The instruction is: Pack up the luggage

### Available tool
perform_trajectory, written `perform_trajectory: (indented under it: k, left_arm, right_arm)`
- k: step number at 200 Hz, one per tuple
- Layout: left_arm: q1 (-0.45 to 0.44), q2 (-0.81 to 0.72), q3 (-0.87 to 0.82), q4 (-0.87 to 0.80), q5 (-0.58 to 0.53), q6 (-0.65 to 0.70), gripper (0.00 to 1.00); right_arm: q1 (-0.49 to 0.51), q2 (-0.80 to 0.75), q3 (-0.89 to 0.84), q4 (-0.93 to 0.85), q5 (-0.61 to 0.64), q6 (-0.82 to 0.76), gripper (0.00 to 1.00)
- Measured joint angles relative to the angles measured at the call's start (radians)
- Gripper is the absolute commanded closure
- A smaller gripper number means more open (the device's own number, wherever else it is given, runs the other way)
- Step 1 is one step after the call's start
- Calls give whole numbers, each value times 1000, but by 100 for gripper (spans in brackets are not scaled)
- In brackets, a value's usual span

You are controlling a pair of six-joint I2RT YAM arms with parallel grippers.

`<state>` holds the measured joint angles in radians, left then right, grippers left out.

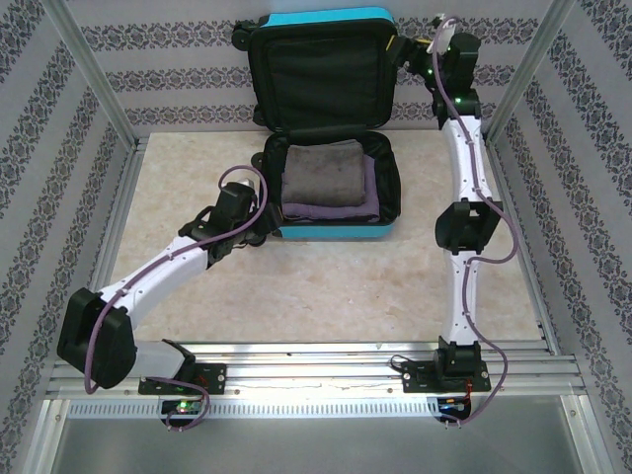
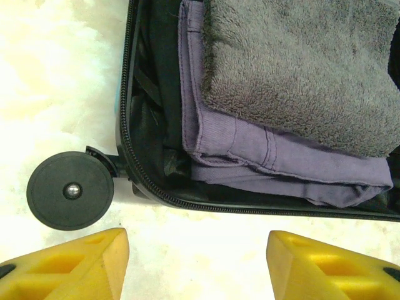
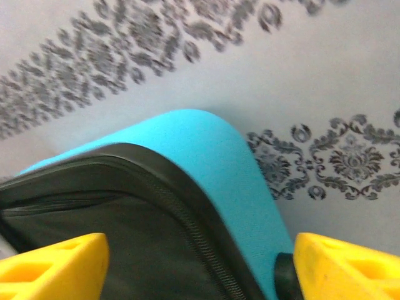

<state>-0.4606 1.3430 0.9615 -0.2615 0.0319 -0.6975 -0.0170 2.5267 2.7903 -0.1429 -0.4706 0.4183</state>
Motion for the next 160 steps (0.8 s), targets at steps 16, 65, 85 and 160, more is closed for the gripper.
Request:
perform_trajectory:
  k: [16, 65, 85, 160]
  left_arm:
    - [-3, -13, 0, -13, -11, 0, 39]
    - [-3, -28, 0, -27, -19, 0, 40]
    - [-3, -28, 0, -38, -19, 0, 40]
    - [-3, -62, -2, -68, -43, 0, 40]
  right_arm:
    - [0, 55, 11, 52, 25, 15, 19]
    - [12, 117, 11, 139, 92, 21, 28]
    - [31, 117, 18, 157, 121, -9, 35]
    - [93, 104, 12, 169, 212, -180, 82]
